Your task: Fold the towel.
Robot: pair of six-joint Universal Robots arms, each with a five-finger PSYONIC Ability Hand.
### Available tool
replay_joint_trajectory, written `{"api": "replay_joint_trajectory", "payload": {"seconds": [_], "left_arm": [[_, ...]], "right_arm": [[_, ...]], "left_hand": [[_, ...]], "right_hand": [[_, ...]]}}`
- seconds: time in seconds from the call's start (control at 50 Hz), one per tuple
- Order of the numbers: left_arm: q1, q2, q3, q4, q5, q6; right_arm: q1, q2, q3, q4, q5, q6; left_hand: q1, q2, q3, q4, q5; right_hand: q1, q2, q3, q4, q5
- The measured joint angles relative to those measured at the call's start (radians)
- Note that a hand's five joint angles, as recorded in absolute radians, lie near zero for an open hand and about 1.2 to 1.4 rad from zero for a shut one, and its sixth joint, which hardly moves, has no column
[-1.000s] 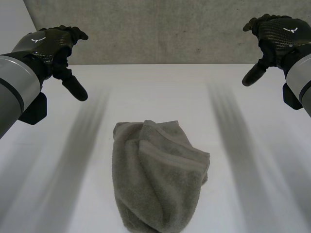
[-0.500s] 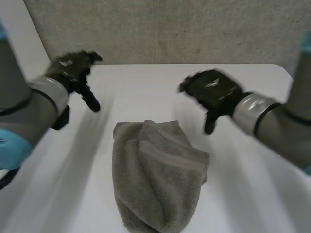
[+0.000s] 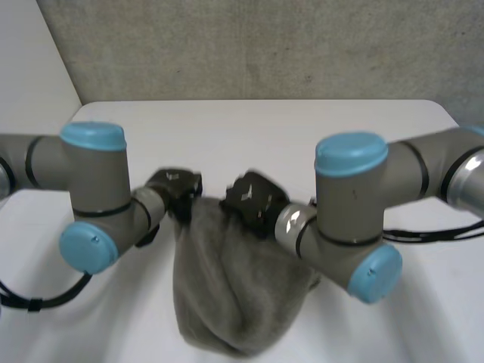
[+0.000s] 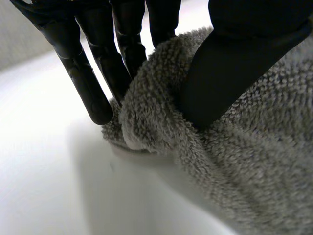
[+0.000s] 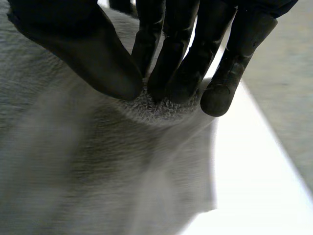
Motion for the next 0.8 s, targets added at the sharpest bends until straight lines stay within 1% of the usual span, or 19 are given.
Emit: {"api": "replay_joint_trajectory", "payload": {"seconds": [0.08,0.1,0.12,0.14,0.16,0.2,0.28,0.32,0.34,0.36,0.4,0.44,0.5,0.52,0.6,0.66,0.76,0.8], "left_arm": [[-0.01,0.049,0.065,0.025,-0.036,-0.01],[-0.013,0.078,0.091,0.035,-0.062,-0.022],[-0.014,0.095,0.104,0.041,-0.077,-0.031],[-0.017,0.133,0.126,0.055,-0.114,-0.056],[-0.019,0.151,0.134,0.062,-0.132,-0.071],[-0.022,0.234,0.153,0.097,-0.211,-0.151],[-0.025,0.339,0.123,0.139,-0.291,-0.278],[-0.026,0.395,0.06,0.157,-0.317,-0.35],[-0.026,0.404,0.043,0.16,-0.32,-0.362],[-0.026,0.425,-0.004,0.165,-0.325,-0.388],[-0.028,0.447,-0.074,0.169,-0.324,-0.412],[-0.032,0.46,-0.185,0.17,-0.31,-0.429],[-0.038,0.46,-0.3,0.169,-0.283,-0.432],[-0.041,0.458,-0.361,0.168,-0.265,-0.432],[-0.045,0.444,-0.501,0.163,-0.212,-0.427],[-0.043,0.439,-0.608,0.148,-0.162,-0.417],[-0.037,0.455,-0.691,0.105,-0.121,-0.383],[-0.035,0.485,-0.718,0.071,-0.111,-0.346]], "right_arm": [[-0.012,-0.025,-0.115,-0.011,0.098,0.043],[-0.02,-0.047,-0.159,-0.023,0.139,0.075],[-0.026,-0.06,-0.182,-0.032,0.161,0.095],[-0.042,-0.092,-0.22,-0.056,0.2,0.141],[-0.05,-0.108,-0.232,-0.069,0.214,0.164],[-0.096,-0.182,-0.261,-0.134,0.257,0.274],[-0.148,-0.267,-0.237,-0.195,0.256,0.386],[-0.168,-0.304,-0.19,-0.197,0.22,0.422],[-0.171,-0.31,-0.175,-0.191,0.207,0.425],[-0.176,-0.319,-0.142,-0.176,0.177,0.425],[-0.178,-0.324,-0.083,-0.138,0.125,0.409],[-0.175,-0.315,0.011,-0.073,0.054,0.356],[-0.168,-0.29,0.111,-0.002,-0.002,0.277],[-0.163,-0.274,0.163,0.036,-0.02,0.226],[-0.16,-0.238,0.281,0.126,-0.028,0.093],[-0.176,-0.225,0.364,0.195,-0.004,0.006],[-0.225,-0.258,0.427,0.243,0.019,-0.032],[-0.256,-0.297,0.451,0.264,0.023,-0.04]], "left_hand": [[0.024,0.029,0.034,0.032,0.028],[0.028,0.034,0.039,0.038,0.034],[0.031,0.035,0.041,0.04,0.037],[0.033,0.038,0.044,0.044,0.038],[0.034,0.038,0.044,0.044,0.038],[0.036,0.042,0.049,0.046,0.042],[0.037,0.044,0.05,0.048,0.045],[0.037,0.045,0.05,0.049,0.045],[0.038,0.045,0.05,0.049,0.045],[0.039,0.045,0.05,0.049,0.045],[0.039,0.045,0.05,0.049,0.045],[0.039,0.046,0.051,0.049,0.045],[0.039,0.046,0.051,0.049,0.045],[0.04,0.046,0.051,0.049,0.045],[0.04,0.046,0.051,0.049,0.045],[0.04,0.047,0.052,0.049,0.045],[0.04,0.047,0.052,0.049,0.045],[0.04,0.047,0.052,0.049,0.045]], "right_hand": [[0.0,0.0,0.0,0.0,0.0],[0.0,0.0,0.0,0.0,0.0],[0.0,0.0,0.0,0.0,0.0],[0.0,0.0,0.0,0.0,0.0],[0.0,0.0,0.0,0.0,0.0],[0.0,0.0,0.0,0.0,0.0],[0.0,0.0,0.0,0.0,0.002],[0.002,0.0,0.0,0.0,0.004],[0.002,0.0,0.0,0.0,0.004],[0.002,0.001,0.0,0.0,0.004],[0.002,0.001,0.0,0.0,0.004],[0.002,0.001,0.0,0.0,0.004],[0.002,0.001,0.0,0.0,0.004],[0.002,0.001,0.0,0.0,0.004],[0.002,0.001,0.0,0.0,0.004],[0.002,0.001,0.0,0.0,0.004],[0.002,0.001,0.0,0.0,0.004],[0.002,0.001,0.0,0.0,0.004]]}}
